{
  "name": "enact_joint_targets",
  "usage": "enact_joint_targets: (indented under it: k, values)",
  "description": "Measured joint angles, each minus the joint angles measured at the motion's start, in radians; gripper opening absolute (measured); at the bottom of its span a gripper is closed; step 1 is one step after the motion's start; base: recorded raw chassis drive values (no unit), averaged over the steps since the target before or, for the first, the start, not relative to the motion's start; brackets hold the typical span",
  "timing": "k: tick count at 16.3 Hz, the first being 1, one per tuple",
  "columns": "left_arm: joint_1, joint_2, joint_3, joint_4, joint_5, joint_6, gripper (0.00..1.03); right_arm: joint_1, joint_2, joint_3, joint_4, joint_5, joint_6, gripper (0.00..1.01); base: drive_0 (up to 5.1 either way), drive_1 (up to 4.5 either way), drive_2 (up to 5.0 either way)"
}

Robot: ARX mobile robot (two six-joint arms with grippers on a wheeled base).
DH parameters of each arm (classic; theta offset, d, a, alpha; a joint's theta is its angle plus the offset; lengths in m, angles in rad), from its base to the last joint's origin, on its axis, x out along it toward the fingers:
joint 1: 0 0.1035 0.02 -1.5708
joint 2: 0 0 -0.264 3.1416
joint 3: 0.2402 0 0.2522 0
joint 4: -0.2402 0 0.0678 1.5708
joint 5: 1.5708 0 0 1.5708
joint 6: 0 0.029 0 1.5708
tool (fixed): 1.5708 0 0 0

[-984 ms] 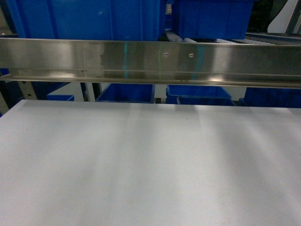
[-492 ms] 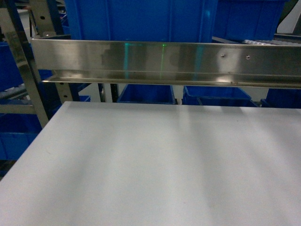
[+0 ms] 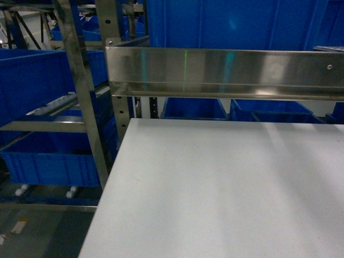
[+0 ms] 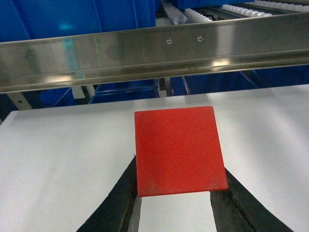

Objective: Place magnetic block on left shelf second layer

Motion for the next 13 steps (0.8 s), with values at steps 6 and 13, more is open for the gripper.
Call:
enact_joint_targets:
  k: [6,13]
  values:
    - [0.000,0.000,0.000,0.000,-0.001,0.000,0.98,0.000,-0.001,0.000,0.001,0.000,0.000,0.33,-5.1,2.38,2.4]
    - [0.000,0.000,0.000,0.000,-0.001,0.000,0.98,0.000,0.000,0.000,0.000,0.000,0.000,0.33,-5.1,2.39,2.4]
